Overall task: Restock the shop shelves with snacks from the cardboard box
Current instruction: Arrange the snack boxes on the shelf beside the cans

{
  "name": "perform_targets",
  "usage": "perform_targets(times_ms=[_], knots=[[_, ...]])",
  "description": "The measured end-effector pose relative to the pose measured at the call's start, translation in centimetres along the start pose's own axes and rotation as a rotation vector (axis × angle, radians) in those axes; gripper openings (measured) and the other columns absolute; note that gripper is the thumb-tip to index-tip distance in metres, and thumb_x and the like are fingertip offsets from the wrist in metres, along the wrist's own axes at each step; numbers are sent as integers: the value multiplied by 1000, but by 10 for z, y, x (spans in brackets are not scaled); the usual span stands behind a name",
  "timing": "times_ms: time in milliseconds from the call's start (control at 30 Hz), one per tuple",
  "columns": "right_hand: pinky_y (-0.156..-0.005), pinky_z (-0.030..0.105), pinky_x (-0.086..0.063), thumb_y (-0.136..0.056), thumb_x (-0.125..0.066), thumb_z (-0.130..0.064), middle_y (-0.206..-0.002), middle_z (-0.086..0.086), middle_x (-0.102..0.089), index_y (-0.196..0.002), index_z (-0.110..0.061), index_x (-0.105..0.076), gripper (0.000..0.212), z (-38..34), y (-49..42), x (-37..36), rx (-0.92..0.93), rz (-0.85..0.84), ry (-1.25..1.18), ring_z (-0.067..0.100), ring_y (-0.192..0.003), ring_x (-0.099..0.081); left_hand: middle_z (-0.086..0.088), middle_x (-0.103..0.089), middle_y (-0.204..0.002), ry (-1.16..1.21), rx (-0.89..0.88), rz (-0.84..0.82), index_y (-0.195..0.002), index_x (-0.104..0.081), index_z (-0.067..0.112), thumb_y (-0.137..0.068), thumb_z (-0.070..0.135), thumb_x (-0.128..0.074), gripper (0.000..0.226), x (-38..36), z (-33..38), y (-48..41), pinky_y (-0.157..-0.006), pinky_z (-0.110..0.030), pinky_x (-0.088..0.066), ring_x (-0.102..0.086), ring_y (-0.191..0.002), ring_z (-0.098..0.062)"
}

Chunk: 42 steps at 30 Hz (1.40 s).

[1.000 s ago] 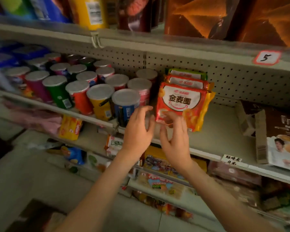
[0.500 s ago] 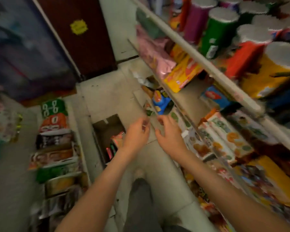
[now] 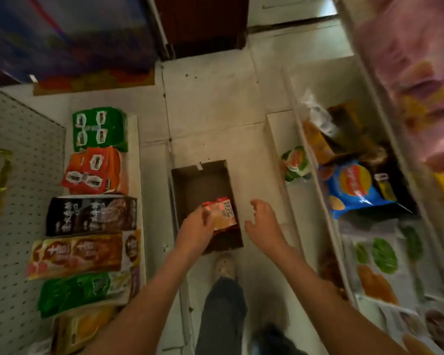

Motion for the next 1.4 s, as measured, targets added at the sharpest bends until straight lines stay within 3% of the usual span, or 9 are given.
perform_targets(times_ms=[67,367,500,700,833,933,1100,1233,1400], knots=[[-102,31,-39,-91,-54,-8,-134,7,-42,-134,-10,-40,45,24,-33,-28,-55,-37,-21,22,-124,-43,3,-62,-101,-4,75,-41,-111,-54,20,-98,31,-44,19,-26,-26,-37,-73,-35,-54,-61,-86,-16],[-91,34,-51,-91,-54,-13,-116,-4,-56,-124,-16,-51,33,125,-186,-223,-161,-310,-217,16,-109,-56,-8,-55,-130,369,511,-83,-137,-40,14,-98,22,-48,40,-181,-175,-179,-79,-29,-47,-55,-112,-25],[-100,32,-42,-87,-58,-9,-136,3,-41,-140,-15,-36,58,144,-229,-268,-181,-275,-169,20,-125,-44,-7,-44,-144,677,612,-83,-148,-24,18,-95,19,-54,61,-224,-204,-221,-82,-27,-41,-49,-124,-25],[-108,37,-33,-85,-64,-15,-147,4,-29,-147,-17,-19,77,181,-268,-298,-359,-202,-194,23,-137,-31,-5,-38,-149,802,660,-145,-151,-13,22,-94,22,-55,71,-260,-219,-261,-80,-27,-37,-43,-130,-26],[-92,35,-44,-85,-62,-17,-137,7,-44,-142,-13,-29,66,208,-272,-315,-564,-206,-301,26,-123,-47,-7,-33,-151,849,710,-81,-151,1,25,-91,22,-60,86,-267,-233,-274,-102,-42,-33,-36,-135,-30],[-80,31,-40,-86,-61,-19,-126,6,-52,-133,-13,-36,53,220,-268,-322,-732,-248,-395,26,-115,-52,-10,-34,-150,884,748,-113,-151,-2,24,-92,23,-59,82,-272,-239,-273,-96,-38,-35,-38,-133,-31],[-81,32,-38,-87,-61,-18,-127,6,-52,-134,-14,-35,54,223,-271,-325,-731,-263,-469,25,-116,-51,-7,-35,-150,845,716,-165,-151,-14,22,-95,27,-54,68,-276,-241,-276,-67,-26,-35,-42,-130,-28],[-82,30,-38,-89,-61,-18,-130,4,-51,-137,-16,-33,56,224,-272,-327,-664,-245,-475,24,-119,-50,-1,-50,-129,846,669,-161,-145,-31,21,-97,28,-49,52,-279,-240,-277,-58,-21,-37,-52,-80,-6],[-94,31,-44,-88,-61,-18,-138,3,-45,-144,-18,-24,67,222,-272,-329,-484,-90,-410,23,-126,-47,0,-58,-119,623,628,147,-131,-46,24,-99,26,-43,33,-259,-268,-273,-66,-27,-48,-60,-93,-15]])
Point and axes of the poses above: each hand's wrist, its own y-axis away from the middle knuckle, its own x-axis out of the back of the hand, z = x × y, the point moved 10 cm from there along -y, towards the middle knuckle
